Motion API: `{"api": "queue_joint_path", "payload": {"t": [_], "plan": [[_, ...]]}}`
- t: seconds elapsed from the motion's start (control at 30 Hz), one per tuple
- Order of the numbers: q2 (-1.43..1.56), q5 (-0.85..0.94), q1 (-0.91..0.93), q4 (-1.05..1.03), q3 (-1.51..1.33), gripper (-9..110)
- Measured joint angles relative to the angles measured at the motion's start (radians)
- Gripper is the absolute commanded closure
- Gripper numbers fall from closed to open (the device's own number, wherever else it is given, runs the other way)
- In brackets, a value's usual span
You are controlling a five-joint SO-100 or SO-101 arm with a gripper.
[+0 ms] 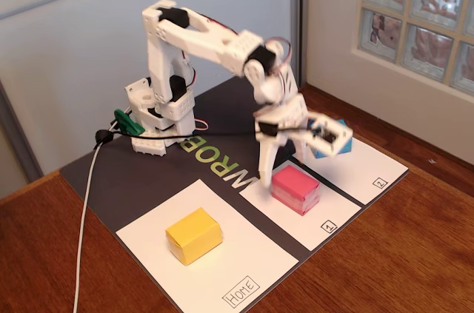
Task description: Move box red to zone 1
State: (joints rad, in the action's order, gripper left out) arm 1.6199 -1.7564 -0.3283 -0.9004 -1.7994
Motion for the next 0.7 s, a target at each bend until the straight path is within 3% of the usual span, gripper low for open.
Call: {"api": "queue_joint_path", "payload": {"t": [0.23,0.47,0.7], "plan": [[0.264,0.002,-0.049,-0.21,-0.008,71],[0.482,0.028,-0.035,-0.397,-0.021,101],[0.663,0.094,0.041,-0.451,-0.138,102]]}}
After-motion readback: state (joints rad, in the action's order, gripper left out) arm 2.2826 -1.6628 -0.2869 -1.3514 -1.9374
